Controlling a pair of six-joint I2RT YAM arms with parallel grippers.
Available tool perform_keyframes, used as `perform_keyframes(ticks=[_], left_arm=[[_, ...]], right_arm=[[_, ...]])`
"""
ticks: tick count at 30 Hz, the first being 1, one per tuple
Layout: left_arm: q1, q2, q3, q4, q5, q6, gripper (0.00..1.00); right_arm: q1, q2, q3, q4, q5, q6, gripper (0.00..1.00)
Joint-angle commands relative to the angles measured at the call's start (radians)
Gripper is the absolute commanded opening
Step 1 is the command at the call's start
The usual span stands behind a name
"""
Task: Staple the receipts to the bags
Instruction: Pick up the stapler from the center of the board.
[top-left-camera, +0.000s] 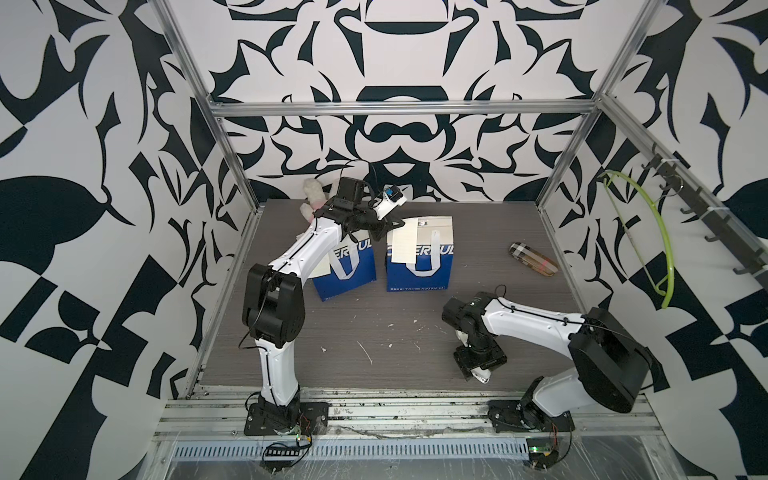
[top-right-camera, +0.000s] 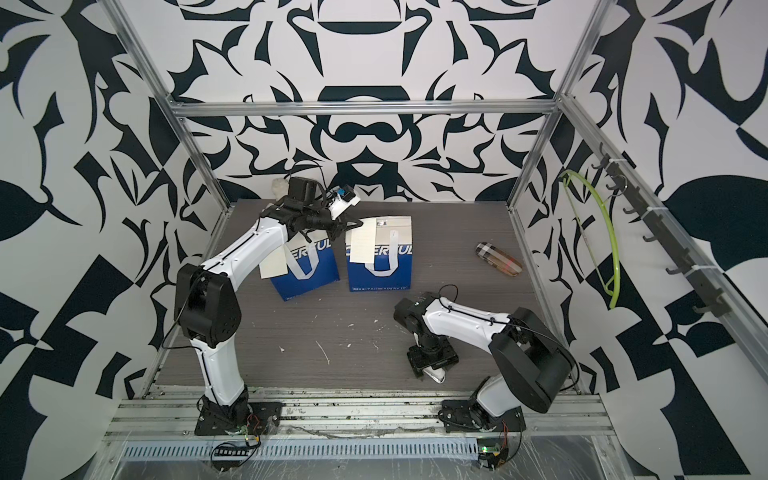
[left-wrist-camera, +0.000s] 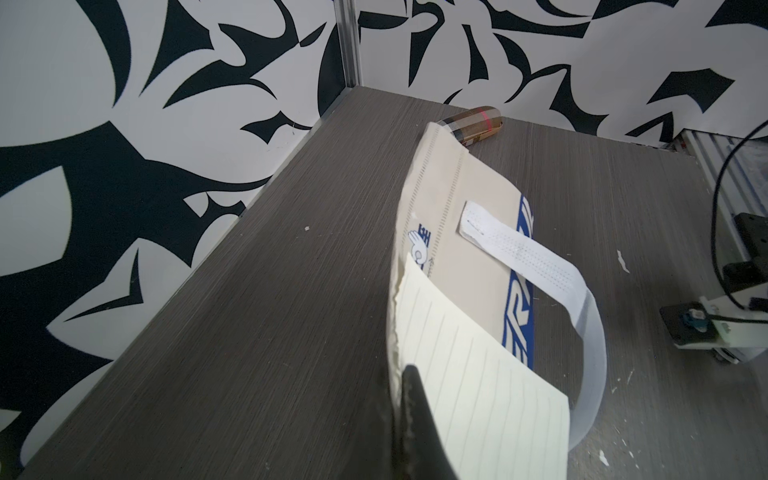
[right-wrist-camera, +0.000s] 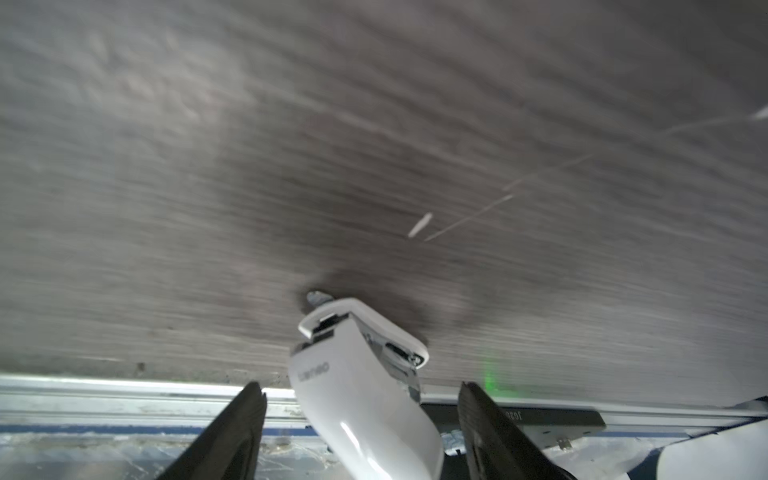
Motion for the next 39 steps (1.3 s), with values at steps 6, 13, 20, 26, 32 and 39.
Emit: perform_keyframes(ticks=[6, 13, 20, 26, 32, 39], left_arm=[[0.007, -0.022, -0.027, -0.022, -0.003, 0.001, 0.00], [0.007, -0.024, -0.027, -0.023, -0.010, 0.000, 0.00], [0.007, -0.021, -0.024, -0.022, 0.000, -0.008, 0.00], [0.007, -0.014, -0.015, -0.023, 0.008, -0.017, 0.00], [0.004, -0.010, -0.014, -0.037, 0.016, -0.012, 0.00], [-0.001, -0.016, -0.023, -0.037, 0.027, 0.009, 0.00]], right_arm=[[0.005, 0.063, 0.031, 0.011, 0.028, 0.045, 0.58], [0.005, 0.027, 0.056, 0.014, 0.063, 0.083, 0.34], [0.006, -0.119, 0.073, 0.030, 0.115, 0.147, 0.14], [-0.005, -0.208, 0.110, 0.042, 0.197, 0.159, 0.00], [-0.064, -0.296, 0.252, 0.122, 0.202, 0.106, 0.00], [-0.184, -0.341, 0.491, 0.329, 0.169, 0.010, 0.00]])
